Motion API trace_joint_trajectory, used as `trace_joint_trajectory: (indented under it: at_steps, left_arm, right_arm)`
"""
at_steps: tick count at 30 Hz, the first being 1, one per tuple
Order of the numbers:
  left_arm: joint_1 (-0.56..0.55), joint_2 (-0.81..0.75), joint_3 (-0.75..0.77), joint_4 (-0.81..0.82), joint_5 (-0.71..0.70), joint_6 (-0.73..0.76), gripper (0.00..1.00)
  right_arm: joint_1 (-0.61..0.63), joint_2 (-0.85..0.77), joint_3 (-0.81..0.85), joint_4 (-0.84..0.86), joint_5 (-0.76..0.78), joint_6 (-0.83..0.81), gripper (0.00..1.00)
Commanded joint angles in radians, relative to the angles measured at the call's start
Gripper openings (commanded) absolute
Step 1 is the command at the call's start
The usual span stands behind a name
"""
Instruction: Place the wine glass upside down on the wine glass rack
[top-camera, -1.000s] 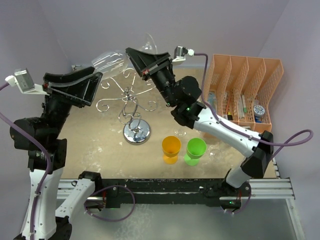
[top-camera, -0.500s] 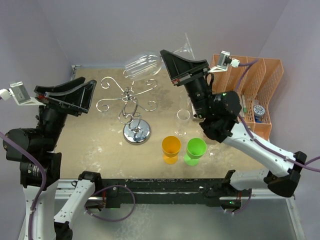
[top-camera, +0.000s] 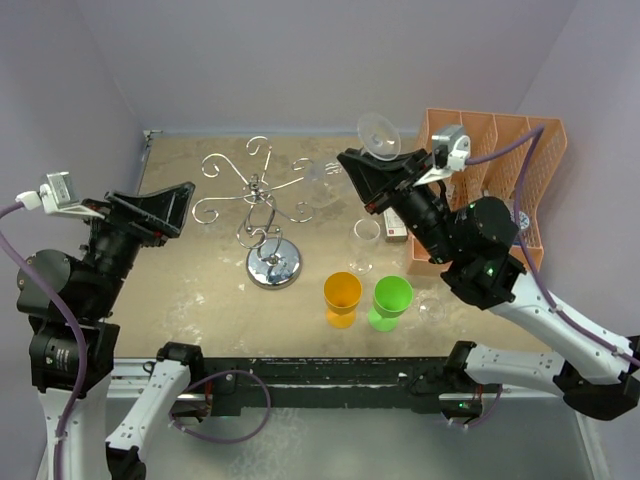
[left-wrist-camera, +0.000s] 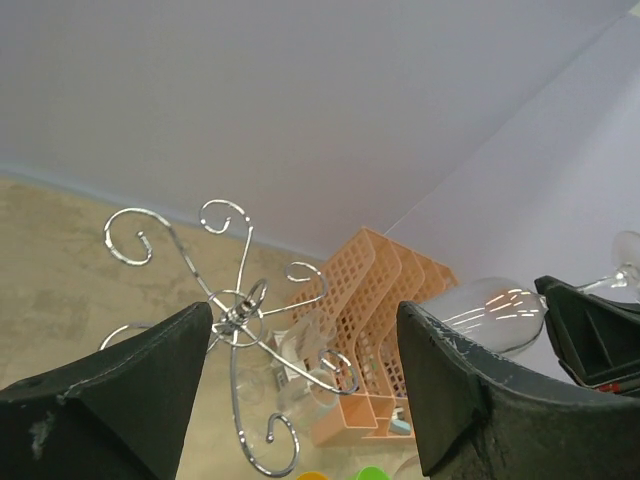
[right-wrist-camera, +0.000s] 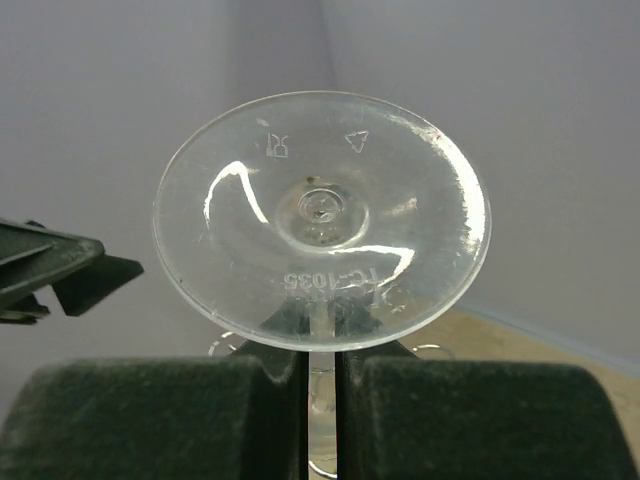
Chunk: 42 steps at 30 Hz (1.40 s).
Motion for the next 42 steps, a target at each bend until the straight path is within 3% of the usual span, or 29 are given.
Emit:
trace_joint_trajectory:
  at_steps: [1,5,7,12,20,23,29,35,42]
  left_arm:
    - [0.006,0.014,0.076,-0.164,-0.08,0.03,0.72]
    - [0.007,0.052,0.11,-0.229,-0.138,0.06,0.71]
    - [0.006,0.043,0.09,-0.209,-0.178,0.054,0.71]
    - [0.007,0.005,-0.014,-0.035,-0.184,0.028,0.71]
    - [0.006,0.07,-0.046,0.127,-0.185,0.031,0.71]
    - [0.006,0.117,-0.049,0.178,-0.11,0.052,0.72]
    - [0.006,0.164,-0.058,0.212,-0.07,0.062,0.72]
    - [0.006,0.214,-0.058,0.217,-0.052,0.081,0.72]
    - [0.006,0.204,-0.066,0.216,-0.117,0.104,0.72]
  right_arm:
    - [0.003,0.01,0.032,-0.033,0.065,-0.185,0.0]
    - [-0.007,0.091,0.116,-0.132,0.183,-0.274,0.0]
    - [-0.057,0.115,0.132,-0.139,0.159,-0.291,0.0]
    - [-0.266,0.166,0.152,-0.122,-0.081,-0.284,0.0]
    - [-0.396,0.298,0.229,-0.11,-0.366,-0.313,0.0]
    - [-0.422,0.383,0.271,-0.105,-0.417,-0.316,0.0]
    - [-0.508,0.489,0.298,-0.062,-0.559,-0.276,0.0]
    - [-0.626,0.563,0.3,0.03,-0.944,-0.233,0.0]
    - [-0.633,0.68,0.373,-0.004,-1.149,-0.203,0.0]
